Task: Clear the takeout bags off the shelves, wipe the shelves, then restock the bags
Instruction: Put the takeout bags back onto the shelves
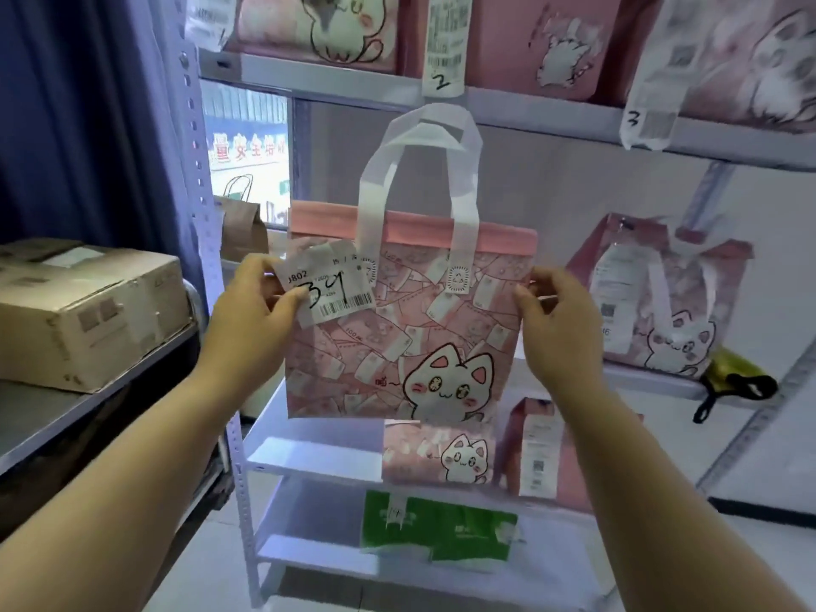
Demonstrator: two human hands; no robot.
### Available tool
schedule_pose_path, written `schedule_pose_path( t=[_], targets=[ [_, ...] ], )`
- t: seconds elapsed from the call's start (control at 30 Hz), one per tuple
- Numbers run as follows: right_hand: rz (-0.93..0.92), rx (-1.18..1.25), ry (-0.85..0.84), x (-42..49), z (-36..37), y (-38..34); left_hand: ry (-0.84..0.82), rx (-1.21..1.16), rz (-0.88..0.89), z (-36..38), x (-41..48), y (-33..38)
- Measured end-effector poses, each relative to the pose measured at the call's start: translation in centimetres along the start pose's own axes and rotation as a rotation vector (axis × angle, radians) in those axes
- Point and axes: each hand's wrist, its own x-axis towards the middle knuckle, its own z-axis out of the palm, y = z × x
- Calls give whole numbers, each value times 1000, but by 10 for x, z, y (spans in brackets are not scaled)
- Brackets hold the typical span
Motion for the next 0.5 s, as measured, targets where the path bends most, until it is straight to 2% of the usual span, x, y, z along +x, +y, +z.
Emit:
schedule_pose_path(
  t=[0.27,0.5],
  targets=[
    [75,-105,131,74,-7,36,-78,-52,51,78,73,8],
    [180,-168,135,102,10,83,-178,23,37,143,109,-19]
  ],
)
